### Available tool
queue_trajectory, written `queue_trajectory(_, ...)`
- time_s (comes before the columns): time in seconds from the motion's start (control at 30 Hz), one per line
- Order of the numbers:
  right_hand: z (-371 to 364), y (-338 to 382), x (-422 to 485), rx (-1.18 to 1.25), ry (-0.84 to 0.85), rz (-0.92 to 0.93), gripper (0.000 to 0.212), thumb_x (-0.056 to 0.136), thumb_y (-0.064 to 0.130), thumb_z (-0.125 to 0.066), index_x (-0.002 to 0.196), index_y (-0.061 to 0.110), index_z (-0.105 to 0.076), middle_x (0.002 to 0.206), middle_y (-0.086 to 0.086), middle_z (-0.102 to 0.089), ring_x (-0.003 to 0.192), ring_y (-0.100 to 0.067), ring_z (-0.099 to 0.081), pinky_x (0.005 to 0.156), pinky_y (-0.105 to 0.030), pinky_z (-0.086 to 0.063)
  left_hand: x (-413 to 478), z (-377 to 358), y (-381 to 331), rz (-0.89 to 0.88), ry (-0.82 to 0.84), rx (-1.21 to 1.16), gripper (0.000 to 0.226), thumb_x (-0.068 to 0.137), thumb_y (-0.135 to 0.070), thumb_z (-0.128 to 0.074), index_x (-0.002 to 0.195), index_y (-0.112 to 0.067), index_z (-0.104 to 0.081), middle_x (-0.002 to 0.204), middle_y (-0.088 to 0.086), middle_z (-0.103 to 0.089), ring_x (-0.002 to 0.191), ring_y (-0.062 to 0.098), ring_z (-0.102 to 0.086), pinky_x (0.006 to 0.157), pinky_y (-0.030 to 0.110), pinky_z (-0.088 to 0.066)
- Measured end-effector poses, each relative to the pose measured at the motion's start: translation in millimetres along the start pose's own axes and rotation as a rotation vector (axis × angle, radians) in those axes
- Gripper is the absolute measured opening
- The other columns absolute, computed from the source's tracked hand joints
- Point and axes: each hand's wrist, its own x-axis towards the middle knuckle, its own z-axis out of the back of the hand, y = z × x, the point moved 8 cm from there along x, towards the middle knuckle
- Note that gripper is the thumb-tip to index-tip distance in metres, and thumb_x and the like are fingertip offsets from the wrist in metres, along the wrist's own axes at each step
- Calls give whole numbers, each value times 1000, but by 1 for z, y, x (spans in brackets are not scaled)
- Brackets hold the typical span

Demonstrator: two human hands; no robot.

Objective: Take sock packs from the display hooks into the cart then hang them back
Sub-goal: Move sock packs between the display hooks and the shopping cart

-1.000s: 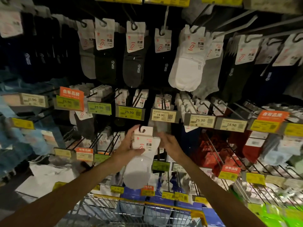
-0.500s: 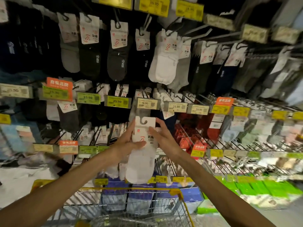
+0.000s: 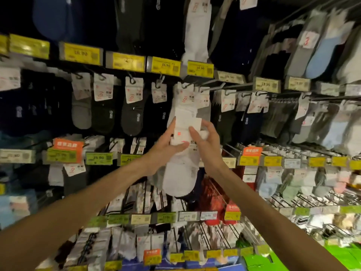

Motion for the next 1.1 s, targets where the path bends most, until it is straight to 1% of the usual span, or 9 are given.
queue_trajectory(0.13,9,22,37,-12,-58,66,34,94,25,-64,124,11,-54,116,-3,-63,105,-16,-65,84,-29,-57,34,-2,-25,-28,-66,38,83,95,-11,-63,155,-43,-15,133,-11,-60,119,10,-60,102,36,-50)
queue_trajectory(0.3,9,32,87,38,-89,67,29,93,28,-63,118,13,-58,111,-8,-68,100,-20,-67,82,-34,-57,74,1,-48,-71,-133,18,74,95,-12,-63,152,-41,-27,131,-8,-62,115,9,-62,86,25,-55)
queue_trajectory(0.4,12,40,111,64,-139,76,25,94,24,-62,112,7,-61,103,-10,-70,90,-17,-68,69,-24,-55,94,3,-61,-136,-180,35,69,95,-8,-62,150,-36,-33,129,-7,-63,114,8,-62,83,19,-55)
queue_trajectory(0.47,14,46,123,93,-156,85,23,94,21,-62,111,5,-62,100,-8,-70,89,-15,-68,68,-22,-55,108,5,-66,-176,-205,52,65,95,-6,-62,149,-33,-37,128,-6,-64,114,8,-62,85,21,-55)
queue_trajectory(0.57,16,45,140,119,-169,70,18,92,22,-66,105,10,-63,97,-4,-69,95,-19,-67,78,-28,-56,124,8,-66,-195,-226,48,62,93,-6,-64,147,-26,-41,129,-1,-65,116,14,-63,90,27,-56)
queue_trajectory(0.7,14,43,156,166,-153,49,5,89,21,-69,90,19,-64,95,-5,-70,97,-22,-67,90,-41,-55,136,13,-67,-202,-272,43,62,92,-9,-66,147,-26,-43,128,-1,-65,111,12,-65,79,19,-57)
queue_trajectory(0.83,13,41,170,198,-176,34,15,83,11,-71,90,22,-64,98,-9,-70,97,-27,-67,91,-46,-54,149,18,-66,-205,-271,57,63,91,-10,-68,147,-26,-44,127,-1,-67,112,13,-65,82,21,-56)
queue_trajectory(0.93,12,39,181,182,-186,55,19,81,7,-72,96,17,-66,96,-6,-70,95,-23,-67,88,-41,-55,154,20,-63,-211,-276,85,64,91,-11,-68,148,-25,-42,125,-2,-67,111,11,-65,83,20,-56)
queue_trajectory(1.1,9,31,189,144,-159,70,18,79,13,-76,89,22,-66,96,-5,-72,92,-21,-69,85,-42,-57,161,27,-55,-227,-284,92,62,92,-8,-67,145,-28,-43,110,-17,-67,92,-7,-67,73,13,-53)
